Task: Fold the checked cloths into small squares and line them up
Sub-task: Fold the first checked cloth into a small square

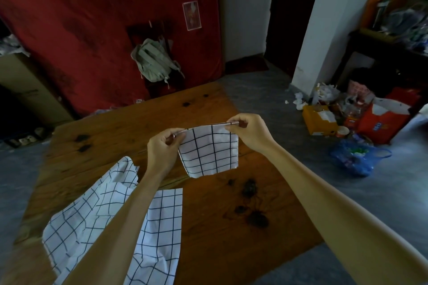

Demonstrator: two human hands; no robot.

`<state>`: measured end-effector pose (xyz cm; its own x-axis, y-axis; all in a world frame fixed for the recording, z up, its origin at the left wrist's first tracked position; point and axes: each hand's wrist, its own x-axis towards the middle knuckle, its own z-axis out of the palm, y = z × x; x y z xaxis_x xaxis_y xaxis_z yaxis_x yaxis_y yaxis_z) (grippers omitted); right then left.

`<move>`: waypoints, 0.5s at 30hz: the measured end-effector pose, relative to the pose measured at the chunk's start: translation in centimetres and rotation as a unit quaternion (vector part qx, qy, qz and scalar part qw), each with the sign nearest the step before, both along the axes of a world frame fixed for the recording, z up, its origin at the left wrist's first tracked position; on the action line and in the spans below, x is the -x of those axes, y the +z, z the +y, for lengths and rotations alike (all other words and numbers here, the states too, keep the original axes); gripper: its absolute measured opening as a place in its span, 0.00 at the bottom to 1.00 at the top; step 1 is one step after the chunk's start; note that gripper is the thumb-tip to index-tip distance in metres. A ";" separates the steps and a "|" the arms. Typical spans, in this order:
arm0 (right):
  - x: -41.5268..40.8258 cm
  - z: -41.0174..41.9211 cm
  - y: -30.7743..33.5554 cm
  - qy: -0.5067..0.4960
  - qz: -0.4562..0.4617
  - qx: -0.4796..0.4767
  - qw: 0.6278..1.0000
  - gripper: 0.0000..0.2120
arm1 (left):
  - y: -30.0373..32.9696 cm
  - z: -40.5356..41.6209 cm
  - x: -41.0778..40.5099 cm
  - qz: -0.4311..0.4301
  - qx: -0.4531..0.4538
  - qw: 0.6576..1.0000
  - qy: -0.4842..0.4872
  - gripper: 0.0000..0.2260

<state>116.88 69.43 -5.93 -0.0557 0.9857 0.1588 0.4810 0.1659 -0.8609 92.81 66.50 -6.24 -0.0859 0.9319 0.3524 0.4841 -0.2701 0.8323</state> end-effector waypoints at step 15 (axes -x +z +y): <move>-0.6 0.1 -0.1 0.004 -0.015 -0.004 1.000 0.07 | 0.5 0.2 -0.1 0.002 -0.006 1.000 -0.009 0.07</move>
